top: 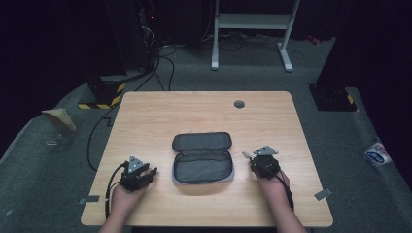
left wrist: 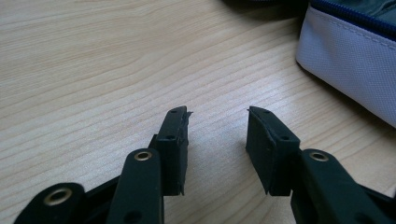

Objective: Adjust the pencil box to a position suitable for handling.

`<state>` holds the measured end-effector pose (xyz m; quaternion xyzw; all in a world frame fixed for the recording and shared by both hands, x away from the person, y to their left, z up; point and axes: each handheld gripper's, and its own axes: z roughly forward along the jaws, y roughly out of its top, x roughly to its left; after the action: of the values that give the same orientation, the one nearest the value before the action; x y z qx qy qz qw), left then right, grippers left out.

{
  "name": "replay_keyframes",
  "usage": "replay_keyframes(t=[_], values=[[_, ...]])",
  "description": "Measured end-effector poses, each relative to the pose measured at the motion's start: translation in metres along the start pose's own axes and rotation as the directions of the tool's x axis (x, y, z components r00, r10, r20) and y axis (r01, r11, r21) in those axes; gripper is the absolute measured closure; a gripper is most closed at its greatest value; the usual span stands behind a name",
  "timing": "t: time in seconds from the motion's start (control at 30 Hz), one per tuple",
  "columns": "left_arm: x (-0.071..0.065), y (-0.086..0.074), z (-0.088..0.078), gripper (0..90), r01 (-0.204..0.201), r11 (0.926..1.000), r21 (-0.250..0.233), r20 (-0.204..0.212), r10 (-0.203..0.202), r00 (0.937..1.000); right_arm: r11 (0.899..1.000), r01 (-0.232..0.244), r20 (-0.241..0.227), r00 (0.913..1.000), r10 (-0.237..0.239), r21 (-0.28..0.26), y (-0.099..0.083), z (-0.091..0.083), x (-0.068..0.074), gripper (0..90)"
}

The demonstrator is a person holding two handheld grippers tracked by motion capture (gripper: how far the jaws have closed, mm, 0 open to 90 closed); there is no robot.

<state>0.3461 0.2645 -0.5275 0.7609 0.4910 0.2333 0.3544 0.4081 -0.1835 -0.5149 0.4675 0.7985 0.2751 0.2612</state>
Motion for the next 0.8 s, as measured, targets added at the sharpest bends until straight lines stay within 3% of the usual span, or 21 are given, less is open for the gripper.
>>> replay_keyframes(t=[0.13,0.27,0.4,0.57,0.8], values=[[0.000,0.000,0.000,58.6,-0.005,1.0000,0.003,-0.001,0.005,1.0000,0.999,-0.028,-0.025,0.9993,0.027,-0.024,-0.001,-0.007,-0.010,59.4],[0.000,0.000,0.000,58.6,-0.006,1.0000,0.003,-0.001,0.006,1.0000,0.997,-0.053,-0.026,0.9983,0.052,-0.049,-0.006,-0.018,-0.020,58.5],[0.000,0.000,0.000,58.6,-0.003,1.0000,0.002,0.001,0.003,1.0000,0.995,-0.090,-0.046,0.9951,0.088,-0.051,-0.026,-0.032,-0.033,58.4],[0.000,0.000,0.000,58.6,-0.003,1.0000,0.002,0.001,0.003,1.0000,0.995,-0.095,-0.056,0.9941,0.093,-0.034,-0.045,-0.034,-0.034,60.2],[0.000,0.000,0.000,58.6,-0.003,1.0000,0.002,0.000,0.003,1.0000,0.993,-0.110,-0.065,0.9920,0.108,-0.030,-0.048,-0.033,-0.037,69.4]])
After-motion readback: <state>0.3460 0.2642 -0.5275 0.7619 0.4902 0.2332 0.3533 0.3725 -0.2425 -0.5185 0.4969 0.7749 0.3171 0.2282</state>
